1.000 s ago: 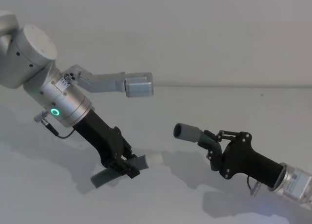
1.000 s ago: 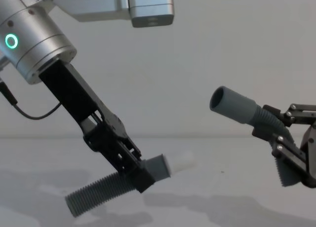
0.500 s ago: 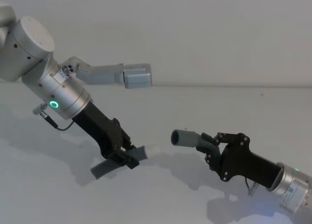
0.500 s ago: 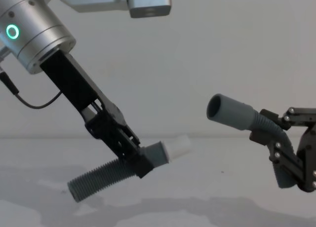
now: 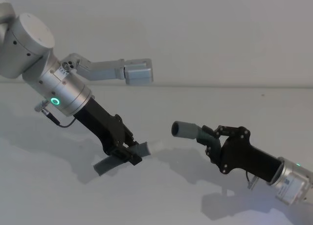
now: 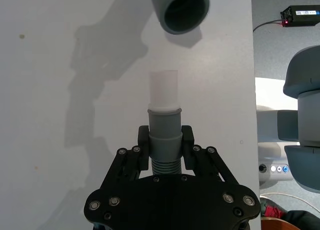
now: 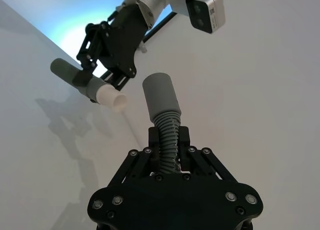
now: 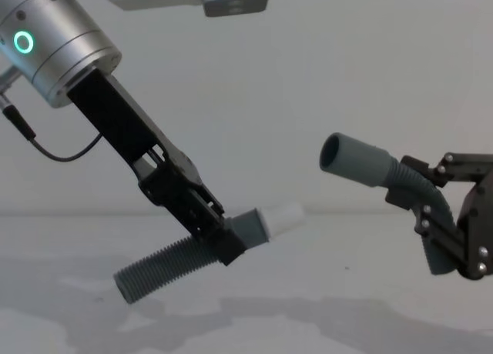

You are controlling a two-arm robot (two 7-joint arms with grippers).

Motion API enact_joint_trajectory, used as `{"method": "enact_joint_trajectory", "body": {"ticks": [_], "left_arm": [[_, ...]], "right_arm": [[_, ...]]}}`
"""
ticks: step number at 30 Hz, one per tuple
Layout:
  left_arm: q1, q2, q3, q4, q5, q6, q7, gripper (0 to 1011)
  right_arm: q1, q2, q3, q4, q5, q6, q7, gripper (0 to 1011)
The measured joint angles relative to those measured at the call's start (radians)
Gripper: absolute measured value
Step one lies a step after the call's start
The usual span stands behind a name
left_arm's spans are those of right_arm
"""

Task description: Use both hands to pick up one end of the pipe from the table, align the ends, and insert them.

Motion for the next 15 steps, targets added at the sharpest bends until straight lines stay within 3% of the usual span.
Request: {"method": "enact_joint_trajectory", "body": {"ticks": [8, 15], "left_arm": [[-0.005, 0.001, 0.004, -0.003, -0.005, -0.008, 0.002, 356], [-0.016, 0.003, 0.013, -0.007, -0.006, -0.007, 0.001, 356]], "right_arm": [[-0.002, 0.001, 0.012, -0.015, -0.025, 0.017, -0.011, 190], [0.016, 0.002, 0.015, 0.009, -0.059, -0.031, -0.012, 190]]}}
